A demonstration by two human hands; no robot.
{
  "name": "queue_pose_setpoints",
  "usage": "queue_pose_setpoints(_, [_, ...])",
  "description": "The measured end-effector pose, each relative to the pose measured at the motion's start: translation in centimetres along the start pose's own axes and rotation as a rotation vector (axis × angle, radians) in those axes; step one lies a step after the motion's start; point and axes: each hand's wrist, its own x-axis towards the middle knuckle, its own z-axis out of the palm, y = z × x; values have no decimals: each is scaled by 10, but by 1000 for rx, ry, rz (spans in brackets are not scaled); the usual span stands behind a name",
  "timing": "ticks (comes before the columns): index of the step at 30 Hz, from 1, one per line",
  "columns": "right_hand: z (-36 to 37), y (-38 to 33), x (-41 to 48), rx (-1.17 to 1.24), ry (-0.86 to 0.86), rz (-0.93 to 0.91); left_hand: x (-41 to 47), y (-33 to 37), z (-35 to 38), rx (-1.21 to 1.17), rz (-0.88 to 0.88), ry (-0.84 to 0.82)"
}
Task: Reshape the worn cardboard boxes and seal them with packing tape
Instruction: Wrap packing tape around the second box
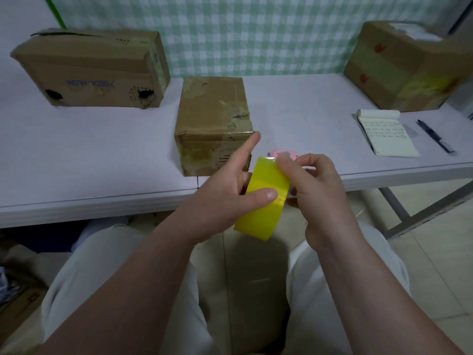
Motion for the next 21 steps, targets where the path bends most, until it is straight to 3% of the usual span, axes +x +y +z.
queue_pose_setpoints(2, [-3, -6, 1, 41, -43, 104, 3, -1, 5, -18, 40, -4])
queue_pose_setpoints(4, [-4, -9, 1, 55, -45, 84, 7, -2, 13, 54, 104, 40])
queue_pose_setpoints(9, [-5, -20, 9, 62, 109, -200, 13, -2, 17, 440, 285, 424])
queue_pose_setpoints(11, [-11, -28, 19, -132, 170, -392, 14, 3, 12, 568, 409, 604])
queue_pose_setpoints(14, [-18, -38, 40, -626, 180, -565, 16, 6, 0, 864, 572, 797])
queue_pose_setpoints(17, [-17, -32, 62, -1027, 153, -560, 24, 3, -10, 1007, 585, 853])
queue_pose_setpoints(21, [-19, -16, 79, -1191, 43, -461, 31, 2, -15, 1060, 502, 863])
